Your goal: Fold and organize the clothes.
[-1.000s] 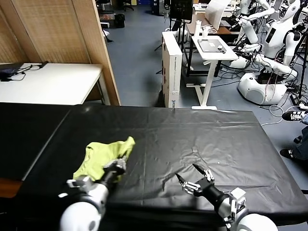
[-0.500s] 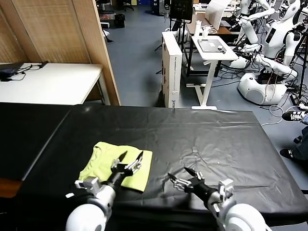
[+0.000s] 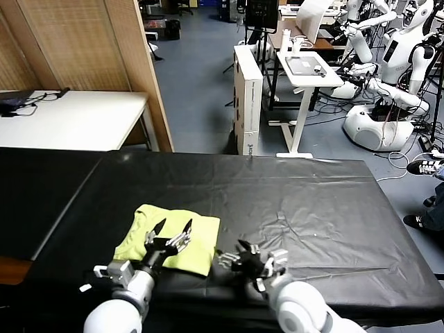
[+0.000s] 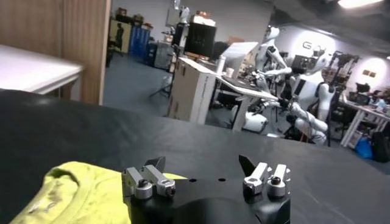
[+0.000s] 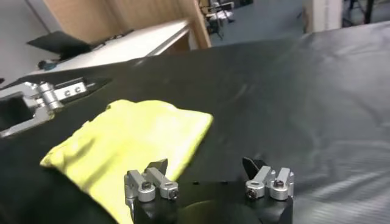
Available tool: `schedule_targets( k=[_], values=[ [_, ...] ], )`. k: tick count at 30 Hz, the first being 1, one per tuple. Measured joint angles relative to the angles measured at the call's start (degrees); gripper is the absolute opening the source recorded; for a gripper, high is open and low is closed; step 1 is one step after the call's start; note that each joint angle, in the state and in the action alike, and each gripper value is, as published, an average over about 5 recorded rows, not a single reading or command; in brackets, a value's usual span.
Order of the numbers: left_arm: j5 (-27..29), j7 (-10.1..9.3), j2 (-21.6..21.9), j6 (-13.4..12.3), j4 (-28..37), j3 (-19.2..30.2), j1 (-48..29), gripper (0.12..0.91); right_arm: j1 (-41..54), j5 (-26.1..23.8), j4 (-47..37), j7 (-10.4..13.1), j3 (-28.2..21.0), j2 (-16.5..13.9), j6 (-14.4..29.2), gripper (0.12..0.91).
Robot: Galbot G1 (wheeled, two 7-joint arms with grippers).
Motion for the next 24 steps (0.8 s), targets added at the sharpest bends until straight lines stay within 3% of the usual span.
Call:
schedule_targets(
  k=[5,7,11,18,21,24],
  values=[
    [0.69,-0.05,-0.71,-0.5,0.11,-0.88,0.74,0.907,2.44,-0.43,-1.77,0.23,-2.92,1.55,-0.05,0.901],
    [0.76,-0.1,-0.91,-0.64,0.09,-1.33,0.98,0.907,2.86,-0.54,-2.2,0.23,-3.51,1.72,-0.08,0.863],
    [0.73,-0.18,-0.99,-0.86,-0.07,-2.43,1.25,0.907,3.08,-0.56,-2.82,0.04,-4.02,1.79,-0.11,0.661],
    [0.45,-0.24,-0.93,-1.23,-0.29,-4.26,1.66,0.907,2.47,-0.73,-3.28,-1.12,-3.29,1.77,-0.14,0.225],
    [0.39,-0.24,-0.93,-1.38,-0.18,-4.91,1.74,0.907,2.05,-0.69,-3.42,-1.64,-2.56,1.5,-0.6,0.144],
    [0.22,-0.24,-0.7,-1.43,-0.16,-5.69,1.87,0.907,1.19,-0.52,-2.82,-2.02,-1.11,0.85,-1.76,0.14]
  ],
)
